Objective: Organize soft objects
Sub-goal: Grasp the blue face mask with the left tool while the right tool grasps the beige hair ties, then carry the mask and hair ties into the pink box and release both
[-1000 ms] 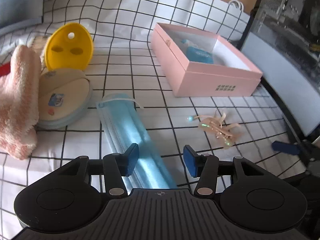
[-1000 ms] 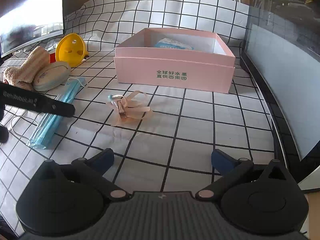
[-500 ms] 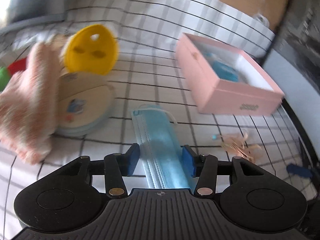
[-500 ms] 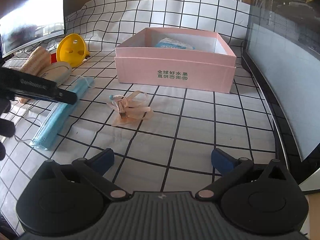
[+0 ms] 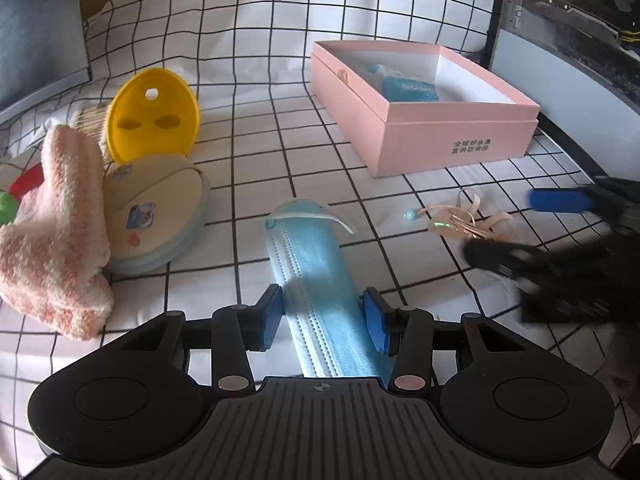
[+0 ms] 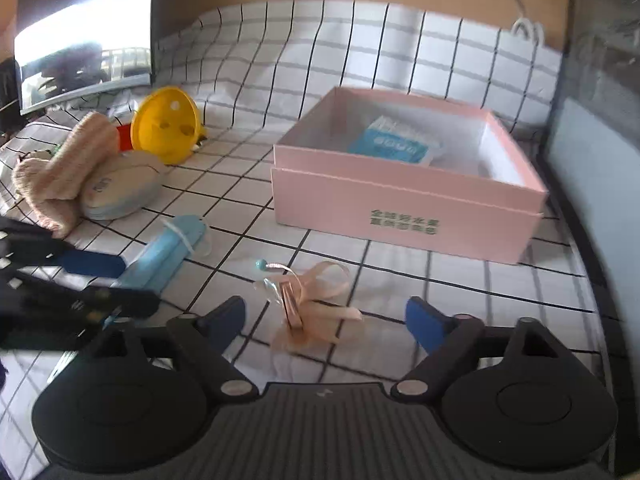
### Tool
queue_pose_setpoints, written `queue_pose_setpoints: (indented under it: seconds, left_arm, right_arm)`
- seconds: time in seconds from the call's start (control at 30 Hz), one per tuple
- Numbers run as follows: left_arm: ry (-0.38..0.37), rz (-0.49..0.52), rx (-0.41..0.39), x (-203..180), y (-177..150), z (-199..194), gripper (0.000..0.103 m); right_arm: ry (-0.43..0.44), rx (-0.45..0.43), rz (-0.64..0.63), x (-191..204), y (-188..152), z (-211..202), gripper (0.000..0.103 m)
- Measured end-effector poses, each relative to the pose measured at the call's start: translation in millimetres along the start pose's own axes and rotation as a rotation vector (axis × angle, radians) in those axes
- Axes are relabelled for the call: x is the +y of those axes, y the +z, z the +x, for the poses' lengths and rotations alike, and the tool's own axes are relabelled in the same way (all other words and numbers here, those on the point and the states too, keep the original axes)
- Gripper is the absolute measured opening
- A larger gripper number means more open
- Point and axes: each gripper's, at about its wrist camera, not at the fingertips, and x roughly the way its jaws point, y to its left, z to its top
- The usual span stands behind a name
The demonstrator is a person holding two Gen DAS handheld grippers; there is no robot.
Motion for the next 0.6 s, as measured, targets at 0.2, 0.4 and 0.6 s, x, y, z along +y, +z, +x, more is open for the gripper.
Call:
queue_pose_setpoints:
  seconds: [0.2,0.4,0.6]
  left_arm:
    - [-0.020,-0.014,0.013,5,-1,-3,0.019]
    - [-0.066,0.027,-0.050,4,-17,-12,0.011]
    - [-0.205,0.017,-0.063,1,-14,-38,0.010]
  right_arm:
    - [0.020,0.056,-0.058,12,8,5,0.012]
    - [0.029,-0.027,-0.053,7,12,-43,0.012]
    - [-0.038,-0.057,-0.003,-11,4,-80,0.012]
